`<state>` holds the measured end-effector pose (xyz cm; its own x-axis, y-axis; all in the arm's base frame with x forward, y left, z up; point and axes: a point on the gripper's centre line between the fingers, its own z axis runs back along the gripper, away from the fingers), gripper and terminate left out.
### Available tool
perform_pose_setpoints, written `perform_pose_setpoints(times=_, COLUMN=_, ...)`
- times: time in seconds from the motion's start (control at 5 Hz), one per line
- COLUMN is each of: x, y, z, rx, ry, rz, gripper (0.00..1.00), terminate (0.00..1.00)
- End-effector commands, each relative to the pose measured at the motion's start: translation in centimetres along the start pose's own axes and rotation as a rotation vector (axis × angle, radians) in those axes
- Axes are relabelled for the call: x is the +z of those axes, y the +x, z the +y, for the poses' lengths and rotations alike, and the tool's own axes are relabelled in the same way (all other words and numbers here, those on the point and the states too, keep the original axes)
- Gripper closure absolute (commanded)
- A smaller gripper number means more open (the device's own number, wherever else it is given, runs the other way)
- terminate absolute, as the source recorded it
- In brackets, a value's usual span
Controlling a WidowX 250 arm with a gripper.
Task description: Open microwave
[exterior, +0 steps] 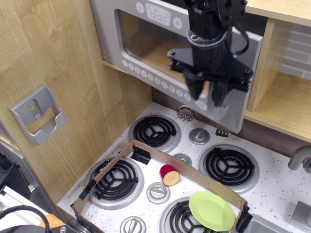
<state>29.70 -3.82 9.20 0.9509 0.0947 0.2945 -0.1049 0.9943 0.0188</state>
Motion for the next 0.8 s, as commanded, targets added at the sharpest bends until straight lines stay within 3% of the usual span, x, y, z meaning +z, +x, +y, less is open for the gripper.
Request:
perform_pose_setpoints(times=0.0, x=2.4, y=-3.4, z=-5.2, rx=0.146, ry=-0.001, rz=-0.012, gripper=0.00, terminate=0.00)
perform_pose_setpoints(times=0.2, x=2.5, y=-5.1, z=-7.1, rx=0.170, ry=-0.062, rz=-0.011, gripper=0.00, terminate=0.00)
perform_pose_setpoints(times=0.4, x=2.2, y=-5.6, z=-9.7, rx=-0.059, ry=-0.187, rz=-0.120, gripper=0.00, terminate=0.00)
perform_pose_setpoints(times=0.6, x=1.9, y=-4.1, z=-11.4, rx=-0.315, ry=-0.222, rz=-0.191, gripper=0.00, terminate=0.00)
